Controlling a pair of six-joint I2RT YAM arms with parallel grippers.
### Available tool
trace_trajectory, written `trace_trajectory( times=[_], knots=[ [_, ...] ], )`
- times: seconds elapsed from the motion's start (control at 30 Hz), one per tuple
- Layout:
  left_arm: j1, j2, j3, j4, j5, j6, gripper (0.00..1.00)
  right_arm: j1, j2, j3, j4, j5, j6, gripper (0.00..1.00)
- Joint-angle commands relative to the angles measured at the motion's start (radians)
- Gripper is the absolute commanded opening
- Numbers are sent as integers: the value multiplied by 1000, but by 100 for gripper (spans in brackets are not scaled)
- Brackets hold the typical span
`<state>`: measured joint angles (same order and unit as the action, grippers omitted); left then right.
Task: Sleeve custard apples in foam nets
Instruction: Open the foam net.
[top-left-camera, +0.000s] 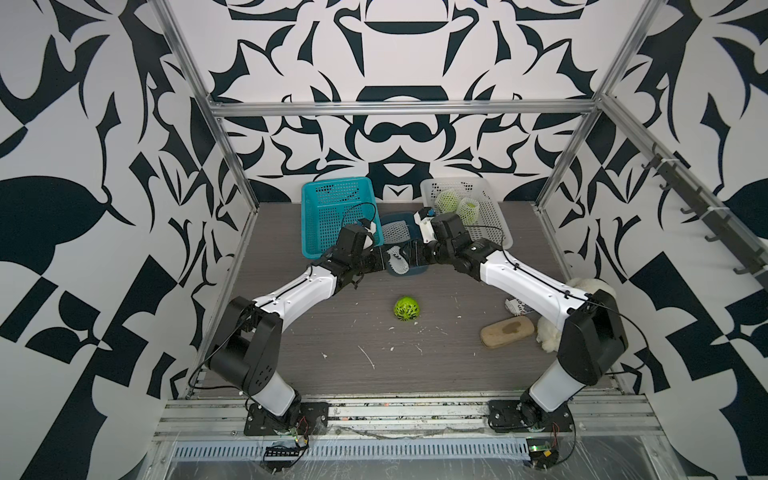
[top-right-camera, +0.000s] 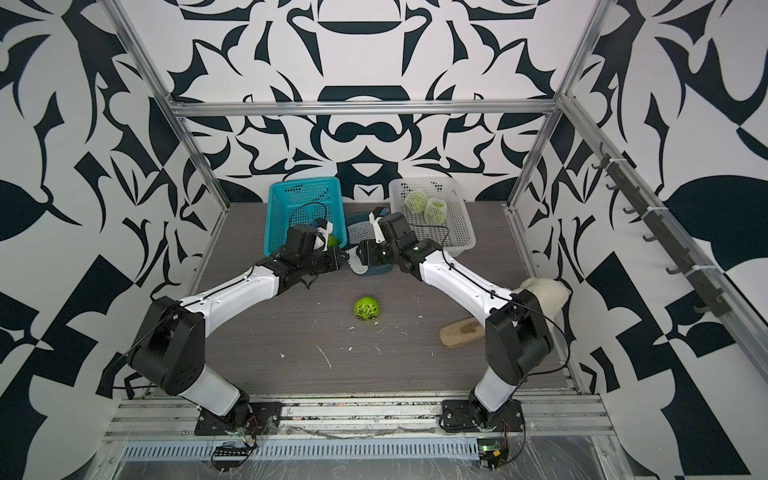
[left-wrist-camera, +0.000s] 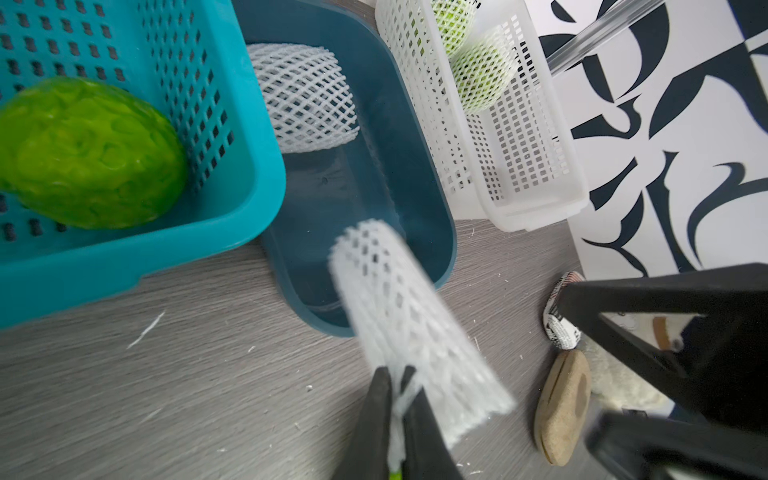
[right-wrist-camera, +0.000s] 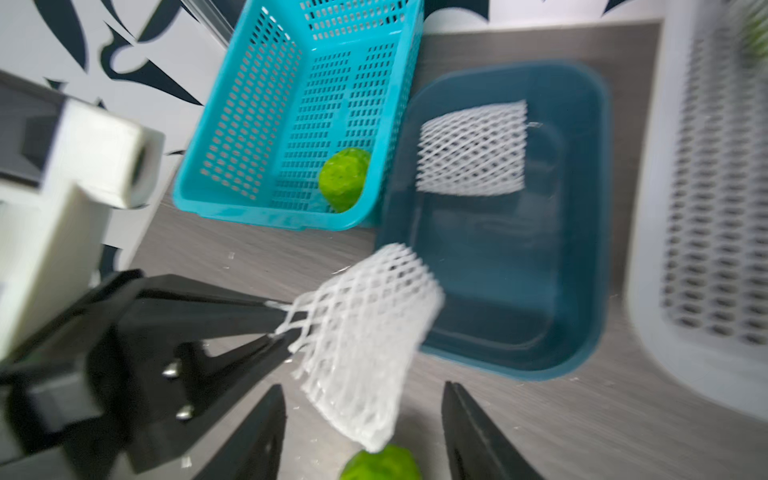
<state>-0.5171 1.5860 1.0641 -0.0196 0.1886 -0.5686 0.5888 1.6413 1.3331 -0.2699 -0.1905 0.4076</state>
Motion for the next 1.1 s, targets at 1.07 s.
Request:
trace_trajectory(
  times=[1.07],
  knots=[
    [3, -124, 12, 20, 340, 337, 0, -302, 9, -226, 407, -674, 278, 67]
  ],
)
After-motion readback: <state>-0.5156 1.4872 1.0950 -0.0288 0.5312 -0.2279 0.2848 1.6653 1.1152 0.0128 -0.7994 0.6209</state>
